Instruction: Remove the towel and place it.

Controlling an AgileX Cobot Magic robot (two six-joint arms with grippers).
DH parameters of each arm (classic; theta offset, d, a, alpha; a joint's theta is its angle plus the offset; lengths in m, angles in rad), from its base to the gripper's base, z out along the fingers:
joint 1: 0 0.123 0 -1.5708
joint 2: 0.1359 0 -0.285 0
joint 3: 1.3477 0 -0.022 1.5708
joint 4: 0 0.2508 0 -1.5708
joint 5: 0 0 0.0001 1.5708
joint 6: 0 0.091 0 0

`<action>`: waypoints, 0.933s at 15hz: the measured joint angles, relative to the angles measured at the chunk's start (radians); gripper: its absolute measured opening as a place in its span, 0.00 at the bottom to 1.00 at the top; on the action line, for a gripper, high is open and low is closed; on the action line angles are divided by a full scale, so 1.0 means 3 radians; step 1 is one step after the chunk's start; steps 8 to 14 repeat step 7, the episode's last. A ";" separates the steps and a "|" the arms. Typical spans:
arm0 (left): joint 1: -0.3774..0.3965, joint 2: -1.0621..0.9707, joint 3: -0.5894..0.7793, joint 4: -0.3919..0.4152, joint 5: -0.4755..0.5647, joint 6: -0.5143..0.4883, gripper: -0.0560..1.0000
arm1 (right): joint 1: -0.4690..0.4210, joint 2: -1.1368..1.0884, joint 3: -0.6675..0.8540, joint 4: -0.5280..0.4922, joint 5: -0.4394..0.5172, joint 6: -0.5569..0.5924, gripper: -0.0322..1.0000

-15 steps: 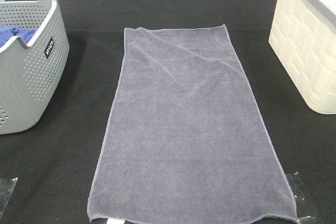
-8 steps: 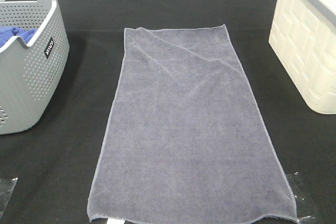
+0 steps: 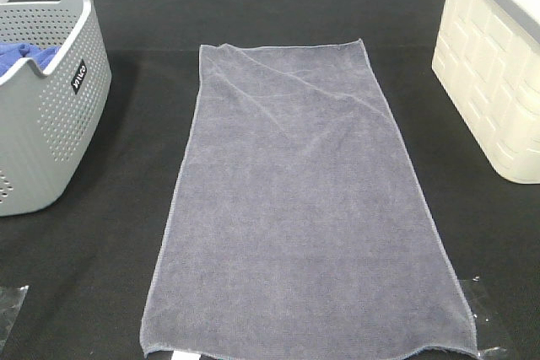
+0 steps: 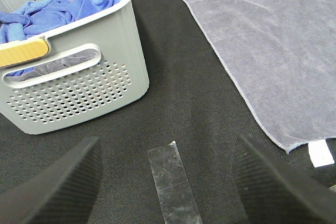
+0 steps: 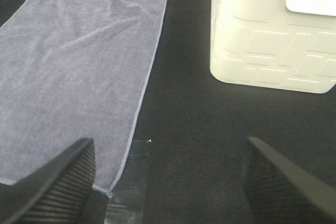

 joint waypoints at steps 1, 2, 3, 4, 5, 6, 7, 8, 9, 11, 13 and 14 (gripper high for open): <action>0.0000 0.0000 0.0000 0.0000 0.0000 0.0000 0.70 | 0.0000 0.0000 0.0000 0.0000 0.0000 0.0000 0.74; 0.0000 0.0000 0.0000 0.0000 0.0000 0.0000 0.70 | 0.0000 0.0000 0.0000 0.0000 0.0000 0.0000 0.74; 0.0000 0.0000 0.0000 0.0000 0.0000 0.0000 0.70 | 0.0000 0.0000 0.0000 0.0003 0.0000 0.0000 0.74; 0.0000 0.0000 0.0000 0.0000 0.0000 0.0000 0.70 | 0.0000 0.0000 0.0000 0.0003 0.0000 0.0000 0.74; 0.0000 0.0000 0.0000 0.0000 0.0000 0.0000 0.70 | 0.0000 0.0000 0.0000 0.0003 0.0000 0.0000 0.74; 0.0000 0.0000 0.0000 0.0000 0.0000 0.0000 0.70 | 0.0000 0.0000 0.0000 0.0003 0.0000 0.0000 0.74; 0.0000 0.0000 0.0000 0.0000 0.0000 0.0000 0.70 | 0.0000 0.0000 0.0000 0.0003 0.0000 0.0000 0.74; 0.0000 0.0000 0.0000 0.0000 0.0000 0.0000 0.70 | 0.0000 0.0000 0.0000 0.0003 0.0000 0.0000 0.74; 0.0000 0.0000 0.0000 0.0000 0.0000 0.0000 0.70 | 0.0000 0.0000 0.0000 0.0003 0.0000 0.0000 0.74; 0.0000 0.0000 0.0000 0.0000 0.0000 0.0000 0.70 | 0.0000 0.0000 0.0000 0.0003 0.0000 0.0000 0.74; 0.0000 0.0000 0.0000 0.0000 0.0000 0.0000 0.70 | 0.0000 0.0000 0.0000 0.0003 0.0000 0.0000 0.74; 0.0000 0.0000 0.0000 0.0000 0.0000 0.0000 0.70 | 0.0000 0.0000 0.0000 0.0003 0.0000 0.0000 0.74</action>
